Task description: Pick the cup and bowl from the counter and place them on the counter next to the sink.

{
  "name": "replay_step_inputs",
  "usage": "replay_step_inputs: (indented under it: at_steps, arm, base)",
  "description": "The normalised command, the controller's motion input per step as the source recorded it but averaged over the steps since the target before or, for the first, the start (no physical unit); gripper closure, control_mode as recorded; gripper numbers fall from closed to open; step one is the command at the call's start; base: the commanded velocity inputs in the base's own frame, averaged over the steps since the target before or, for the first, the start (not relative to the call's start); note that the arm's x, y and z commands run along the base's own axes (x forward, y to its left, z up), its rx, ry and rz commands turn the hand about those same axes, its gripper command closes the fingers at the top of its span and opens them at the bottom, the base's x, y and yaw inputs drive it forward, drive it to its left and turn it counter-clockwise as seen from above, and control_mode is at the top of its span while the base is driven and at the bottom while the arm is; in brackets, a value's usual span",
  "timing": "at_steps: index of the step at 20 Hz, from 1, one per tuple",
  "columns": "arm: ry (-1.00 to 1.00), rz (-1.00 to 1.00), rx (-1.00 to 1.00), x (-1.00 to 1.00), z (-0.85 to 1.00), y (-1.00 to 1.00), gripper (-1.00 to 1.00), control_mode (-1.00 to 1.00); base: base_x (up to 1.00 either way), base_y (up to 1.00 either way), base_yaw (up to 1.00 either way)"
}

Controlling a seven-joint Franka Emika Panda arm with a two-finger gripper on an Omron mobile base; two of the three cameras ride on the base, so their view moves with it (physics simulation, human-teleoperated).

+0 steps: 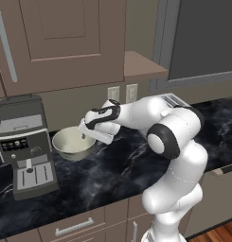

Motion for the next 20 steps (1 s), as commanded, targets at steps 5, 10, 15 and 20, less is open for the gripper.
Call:
replay_step_inputs:
  at_steps: [5,10,15,20]
  arm:
    - [0.0,0.0,0.0,0.0,0.0,0.0,1.0,-1.0]
    - [0.0,0.0,0.0,0.0,0.0,0.0,1.0,-1.0]
    - [-0.02,0.0,0.0,-0.1,0.0,-0.03,1.0,-1.0]
    - [-0.1,0.0,0.02,-0.65,0.08,-0.52,1.0,-1.0]
  base:
    - [0.0,0.0,0.0]
    - [0.0,0.0,0.0]
    - [0.0,0.0,0.0]
    - [0.0,0.0,0.0]
